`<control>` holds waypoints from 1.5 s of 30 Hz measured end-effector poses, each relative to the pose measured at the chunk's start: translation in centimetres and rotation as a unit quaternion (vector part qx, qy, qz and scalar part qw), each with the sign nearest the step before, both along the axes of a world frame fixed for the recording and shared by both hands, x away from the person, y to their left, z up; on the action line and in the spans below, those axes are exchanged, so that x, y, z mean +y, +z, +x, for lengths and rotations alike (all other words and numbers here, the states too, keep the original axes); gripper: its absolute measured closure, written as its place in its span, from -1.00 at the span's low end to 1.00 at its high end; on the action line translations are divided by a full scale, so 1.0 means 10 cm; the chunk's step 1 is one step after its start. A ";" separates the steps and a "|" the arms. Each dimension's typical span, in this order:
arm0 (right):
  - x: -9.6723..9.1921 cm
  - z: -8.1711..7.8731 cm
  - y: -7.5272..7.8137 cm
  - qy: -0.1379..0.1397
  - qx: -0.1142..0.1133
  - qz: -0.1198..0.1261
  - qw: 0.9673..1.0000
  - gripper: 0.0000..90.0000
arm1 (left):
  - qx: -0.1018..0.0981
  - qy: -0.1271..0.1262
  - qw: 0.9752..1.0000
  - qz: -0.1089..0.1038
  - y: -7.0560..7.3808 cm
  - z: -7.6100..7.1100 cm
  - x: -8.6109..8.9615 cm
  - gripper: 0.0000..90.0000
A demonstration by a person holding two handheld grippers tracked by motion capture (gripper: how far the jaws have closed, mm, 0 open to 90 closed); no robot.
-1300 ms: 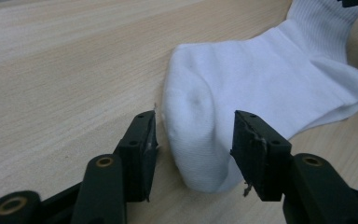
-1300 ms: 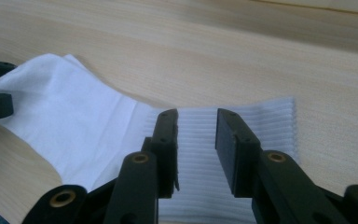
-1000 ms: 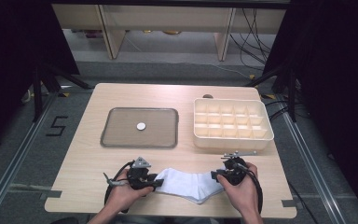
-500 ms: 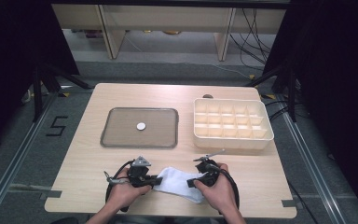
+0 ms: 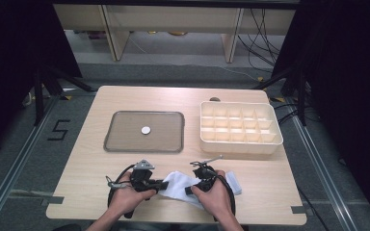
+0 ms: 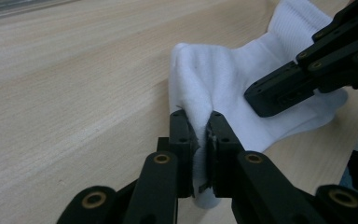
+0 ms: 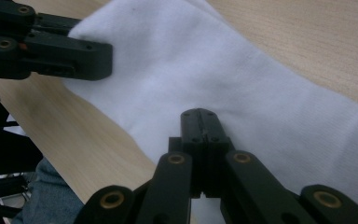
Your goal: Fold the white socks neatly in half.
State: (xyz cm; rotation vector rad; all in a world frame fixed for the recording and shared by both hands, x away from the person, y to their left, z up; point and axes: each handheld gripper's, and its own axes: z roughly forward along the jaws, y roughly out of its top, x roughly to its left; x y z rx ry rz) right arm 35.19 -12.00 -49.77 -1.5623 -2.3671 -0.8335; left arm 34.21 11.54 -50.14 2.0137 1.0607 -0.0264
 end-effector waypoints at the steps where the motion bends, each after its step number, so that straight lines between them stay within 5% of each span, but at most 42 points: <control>1: 0.00 0.00 0.00 0.000 0.000 0.000 1.000 1.00 | 0.000 -0.001 1.000 -0.002 0.02 0.00 0.00 0.83; 6: 0.00 0.02 -0.01 -0.012 0.012 -0.007 1.000 1.00 | 0.004 -0.008 1.000 -0.021 0.10 -0.02 -0.02 0.83; 9: 0.01 0.03 0.01 -0.005 0.018 0.012 1.000 1.00 | 0.013 -0.013 0.999 -0.038 0.15 -0.02 -0.05 0.83; 15: 0.02 0.05 0.00 0.005 0.014 -0.004 1.000 1.00 | 0.021 -0.018 0.998 -0.052 0.21 -0.03 -0.08 0.83; 16: 0.00 0.05 -0.03 0.020 -0.008 -0.007 1.000 1.00 | 0.025 -0.028 0.998 -0.057 0.22 -0.03 -0.09 0.83; 18: 0.04 0.04 0.02 0.006 0.010 -0.005 1.000 1.00 | 0.025 -0.031 0.997 -0.060 0.24 -0.04 -0.10 0.83; 30: 0.08 0.03 0.00 0.018 0.004 0.004 1.000 1.00 | 0.026 -0.033 0.996 -0.076 0.26 -0.04 -0.14 0.83; 34: 0.04 0.04 0.04 0.003 0.015 0.003 1.000 0.92 | 0.024 -0.030 0.996 -0.082 0.26 -0.04 -0.12 0.83; 37: -0.09 0.04 0.16 0.007 -0.006 0.019 1.000 0.96 | 0.024 -0.027 0.996 -0.083 0.27 -0.04 -0.12 0.83; 40: -0.41 0.04 0.27 -0.030 -0.038 0.018 0.999 1.00 | 0.020 -0.024 0.996 -0.080 0.28 -0.04 -0.11 0.83; 41: -0.49 0.03 0.29 -0.056 -0.031 0.015 0.998 1.00 | 0.019 -0.023 0.996 -0.080 0.28 -0.04 -0.11 0.83; 43: -0.60 0.03 0.29 -0.064 -0.042 0.010 0.997 1.00 | 0.019 -0.023 0.996 -0.079 0.28 -0.04 -0.11 0.83; 44: -0.72 0.03 0.30 -0.080 -0.043 0.008 0.996 1.00 | 0.020 -0.021 0.996 -0.081 0.28 -0.05 -0.12 0.83; 45: -0.97 0.01 0.29 -0.128 -0.042 -0.024 0.991 1.00 | 0.021 -0.024 0.996 -0.085 0.27 -0.05 -0.12 0.83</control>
